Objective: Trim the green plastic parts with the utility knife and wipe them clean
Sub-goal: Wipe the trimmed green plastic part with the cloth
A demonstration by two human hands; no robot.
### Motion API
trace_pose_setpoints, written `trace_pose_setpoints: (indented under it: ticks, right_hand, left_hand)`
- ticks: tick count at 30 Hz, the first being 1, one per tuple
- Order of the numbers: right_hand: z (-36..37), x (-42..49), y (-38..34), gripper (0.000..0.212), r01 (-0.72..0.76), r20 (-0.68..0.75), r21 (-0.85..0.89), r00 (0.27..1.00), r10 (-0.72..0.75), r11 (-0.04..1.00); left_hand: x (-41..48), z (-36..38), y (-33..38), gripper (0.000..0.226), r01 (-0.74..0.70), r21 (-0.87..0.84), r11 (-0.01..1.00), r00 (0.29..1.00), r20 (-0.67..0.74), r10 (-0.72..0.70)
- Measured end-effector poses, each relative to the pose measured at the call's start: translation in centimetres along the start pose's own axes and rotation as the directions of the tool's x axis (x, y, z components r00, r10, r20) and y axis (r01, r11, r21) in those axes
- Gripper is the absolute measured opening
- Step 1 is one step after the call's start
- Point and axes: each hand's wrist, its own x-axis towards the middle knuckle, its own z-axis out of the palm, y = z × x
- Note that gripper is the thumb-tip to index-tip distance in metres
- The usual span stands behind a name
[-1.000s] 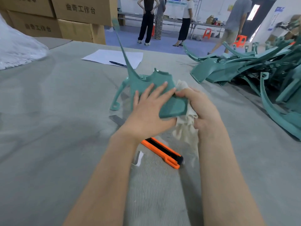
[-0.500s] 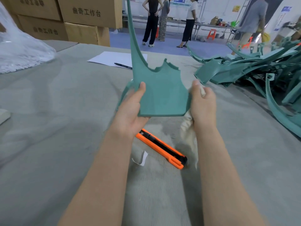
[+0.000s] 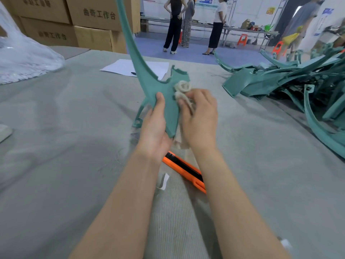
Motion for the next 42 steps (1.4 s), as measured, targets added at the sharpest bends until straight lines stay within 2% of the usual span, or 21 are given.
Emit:
trace_pose_setpoints:
  ticks: [2, 6, 8, 12, 14, 16, 18, 20, 23, 26, 28, 31, 35, 37, 39, 41, 42]
  right_hand:
    - [-0.2, 0.1, 0.3, 0.013, -0.071, -0.099, 0.021, 0.992, 0.073, 0.997]
    - [1.6, -2.1, -2.0, 0.008, 0.091, 0.089, 0.112, 0.991, -0.102, 0.989]
    - [1.8, -1.8, -2.2, 0.011, 0.108, 0.054, 0.121, 0.992, -0.115, 0.987]
    - [0.6, 0.2, 0.4, 0.016, -0.102, -0.142, 0.124, 0.983, 0.120, 0.987]
    - [1.1, -0.9, -0.9, 0.012, -0.034, -0.115, 0.130, 0.992, 0.049, 0.991]
    - [2.2, -2.4, -2.7, 0.009, 0.095, -0.018, 0.171, 0.996, -0.093, 0.981]
    - [2.4, -2.4, -2.9, 0.009, 0.144, 0.012, 0.179, 0.989, -0.148, 0.973]
    - [2.0, -0.6, -1.5, 0.014, 0.086, -0.075, 0.136, 0.994, -0.077, 0.987]
    - [0.8, 1.4, 1.8, 0.017, -0.096, -0.151, 0.079, 0.983, 0.107, 0.992]
    - [-0.4, 1.5, 5.4, 0.022, -0.345, -0.135, 0.009, 0.930, 0.343, 0.939]
    - [-1.2, 1.5, 6.1, 0.022, -0.448, -0.179, 0.068, 0.874, 0.452, 0.892]
    - [-1.7, 2.0, 4.1, 0.017, -0.367, -0.252, 0.225, 0.873, 0.417, 0.903]
    - [-2.5, 1.9, 2.1, 0.009, -0.241, -0.286, 0.248, 0.907, 0.308, 0.938]
    - [-2.5, 1.8, 1.7, 0.008, -0.221, -0.266, 0.276, 0.917, 0.296, 0.935]
    - [-1.9, 1.6, 1.3, 0.009, -0.188, -0.207, 0.263, 0.947, 0.246, 0.946]
    - [-1.0, 1.3, 1.6, 0.015, -0.209, -0.096, 0.138, 0.970, 0.223, 0.968]
    - [-0.7, 1.2, 2.1, 0.019, -0.260, -0.021, 0.015, 0.965, 0.260, 0.966]
  left_hand:
    - [0.1, 0.1, -0.4, 0.043, -0.029, 0.040, 0.999, 1.000, -0.005, 0.030]
    - [0.8, -0.8, 0.3, 0.040, -0.027, -0.075, 0.997, 1.000, -0.016, 0.026]
    - [0.7, -0.9, 0.6, 0.041, -0.030, -0.083, 0.996, 0.999, -0.024, 0.028]
    - [0.2, -0.1, 0.2, 0.047, -0.025, 0.052, 0.998, 1.000, -0.016, 0.026]
    - [0.6, -0.4, 0.4, 0.048, -0.021, 0.016, 1.000, 1.000, 0.003, 0.021]
    - [1.0, -0.9, 0.9, 0.045, 0.019, -0.132, 0.991, 0.999, 0.048, -0.013]
    - [0.8, -1.1, 1.2, 0.044, 0.042, -0.175, 0.984, 0.998, 0.050, -0.034]
    - [0.3, -0.8, 1.0, 0.048, 0.021, -0.061, 0.998, 0.999, 0.038, -0.018]
    - [0.0, -0.3, 0.5, 0.049, -0.002, 0.076, 0.997, 1.000, 0.030, -0.001]
    - [0.3, -0.5, 0.7, 0.047, 0.007, 0.095, 0.995, 1.000, 0.028, -0.010]
    - [0.5, -0.7, 0.8, 0.046, -0.004, 0.050, 0.999, 1.000, 0.026, 0.002]
    - [0.9, -1.2, 1.1, 0.045, -0.039, -0.037, 0.999, 0.999, 0.009, 0.040]
    - [1.2, -2.1, 1.9, 0.044, -0.120, -0.103, 0.987, 0.993, -0.013, 0.119]
    - [1.1, -2.1, 1.7, 0.041, -0.168, -0.040, 0.985, 0.985, -0.035, 0.167]
    - [1.0, -1.7, 1.2, 0.033, -0.224, 0.107, 0.969, 0.971, -0.061, 0.231]
    - [0.7, -1.2, 1.0, 0.023, -0.327, 0.288, 0.900, 0.925, -0.097, 0.368]
    - [0.5, -1.0, 1.1, 0.020, -0.401, 0.354, 0.845, 0.880, -0.108, 0.463]
